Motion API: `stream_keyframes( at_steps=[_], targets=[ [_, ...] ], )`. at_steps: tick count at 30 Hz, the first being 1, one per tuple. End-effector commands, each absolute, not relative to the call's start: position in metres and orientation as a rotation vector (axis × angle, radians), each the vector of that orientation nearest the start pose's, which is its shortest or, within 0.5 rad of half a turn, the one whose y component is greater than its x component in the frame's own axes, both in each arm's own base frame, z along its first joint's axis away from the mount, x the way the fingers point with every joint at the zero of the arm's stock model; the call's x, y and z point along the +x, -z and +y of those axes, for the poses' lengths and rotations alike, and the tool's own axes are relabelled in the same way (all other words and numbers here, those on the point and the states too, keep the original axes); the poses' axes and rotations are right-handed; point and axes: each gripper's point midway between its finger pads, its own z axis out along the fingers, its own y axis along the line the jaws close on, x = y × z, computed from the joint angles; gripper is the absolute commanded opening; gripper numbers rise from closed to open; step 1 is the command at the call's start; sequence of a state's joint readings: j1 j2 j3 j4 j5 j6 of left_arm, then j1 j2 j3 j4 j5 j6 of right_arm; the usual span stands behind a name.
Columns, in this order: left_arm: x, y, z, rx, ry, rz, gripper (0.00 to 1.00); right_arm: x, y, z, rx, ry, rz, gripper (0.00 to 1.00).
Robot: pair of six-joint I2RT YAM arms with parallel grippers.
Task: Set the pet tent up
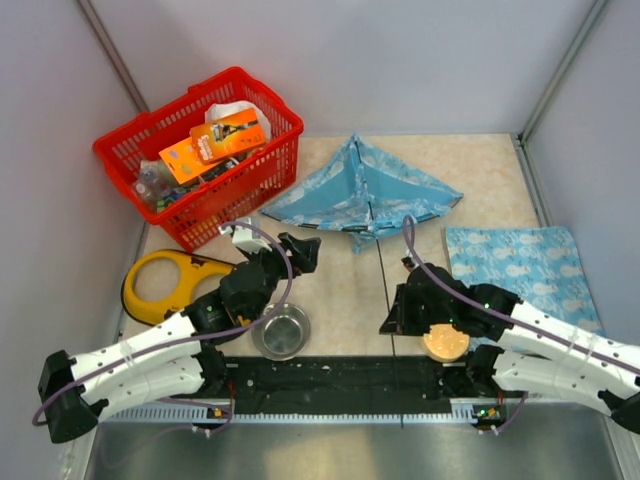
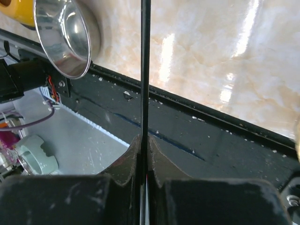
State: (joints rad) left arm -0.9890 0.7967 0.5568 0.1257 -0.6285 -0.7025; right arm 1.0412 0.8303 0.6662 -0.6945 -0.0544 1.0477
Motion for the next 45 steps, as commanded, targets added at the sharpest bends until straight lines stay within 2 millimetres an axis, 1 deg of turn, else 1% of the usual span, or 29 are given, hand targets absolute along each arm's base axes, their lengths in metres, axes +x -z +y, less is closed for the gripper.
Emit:
stream_keyframes(
  at_steps=[1, 3, 6, 7, 9, 10, 15, 20, 23, 27, 31, 32, 33, 38, 41, 43, 45],
  targets=[
    [0.244, -0.255, -0.22, -0.24, 0.765, 1.659, 0.95, 0.088, -0.145, 0.211, -0.038, -0.862, 2.691, 0.0],
    [0.245, -0.256, -0.219, -0.241, 0.76, 1.656, 0.95, 0.091, -0.15, 0.213, -0.029, -0.873, 2.695, 0.0],
    [0.246, -0.257, -0.216, -0.25, 0.746, 1.651, 0.94, 0.097, -0.157, 0.22, -0.041, -0.886, 2.717, 0.0],
    [0.246, -0.257, -0.214, -0.256, 0.74, 1.65, 0.94, 0.099, -0.159, 0.223, -0.052, -0.888, 2.722, 0.0],
    [0.246, -0.257, -0.212, -0.26, 0.734, 1.649, 0.94, 0.109, -0.166, 0.226, -0.021, -0.884, 2.729, 0.0],
    [0.245, -0.257, -0.21, -0.264, 0.731, 1.647, 0.94, 0.113, -0.172, 0.229, -0.014, -0.897, 2.723, 0.0],
    [0.245, -0.258, -0.203, -0.274, 0.709, 1.634, 0.93, 0.147, -0.203, 0.241, 0.078, -0.976, 2.671, 0.0],
    [0.247, -0.26, -0.198, -0.265, 0.666, 1.632, 0.93, 0.173, -0.234, 0.266, 0.031, -1.066, 2.63, 0.0],
    [0.248, -0.262, -0.197, -0.265, 0.661, 1.627, 0.93, 0.192, -0.249, 0.277, 0.021, -1.091, 2.586, 0.0],
    [0.247, -0.266, -0.2, -0.249, 0.672, 1.626, 0.93, 0.221, -0.259, 0.281, 0.022, -1.102, 2.538, 0.0],
    [0.246, -0.268, -0.204, -0.225, 0.685, 1.63, 0.93, 0.245, -0.27, 0.282, 0.008, -1.104, 2.492, 0.0],
    [0.246, -0.268, -0.205, -0.219, 0.69, 1.63, 0.93, 0.251, -0.269, 0.283, -0.003, -1.098, 2.487, 0.0],
    [0.245, -0.27, -0.207, -0.209, 0.697, 1.628, 0.93, 0.255, -0.274, 0.284, -0.021, -1.104, 2.473, 0.0],
    [0.248, -0.267, -0.215, -0.174, 0.694, 1.629, 0.93, 0.276, -0.281, 0.288, -0.057, -1.175, 2.452, 0.0],
    [0.253, -0.266, -0.222, -0.165, 0.71, 1.64, 0.93, 0.287, -0.277, 0.289, -0.078, -1.191, 2.459, 0.0],
    [0.256, -0.267, -0.229, -0.161, 0.748, 1.649, 0.92, 0.293, -0.276, 0.292, -0.105, -1.223, 2.447, 0.0],
    [0.259, -0.268, -0.237, -0.151, 0.799, 1.653, 0.92, 0.301, -0.273, 0.292, -0.116, -1.212, 2.445, 0.0]
  ],
)
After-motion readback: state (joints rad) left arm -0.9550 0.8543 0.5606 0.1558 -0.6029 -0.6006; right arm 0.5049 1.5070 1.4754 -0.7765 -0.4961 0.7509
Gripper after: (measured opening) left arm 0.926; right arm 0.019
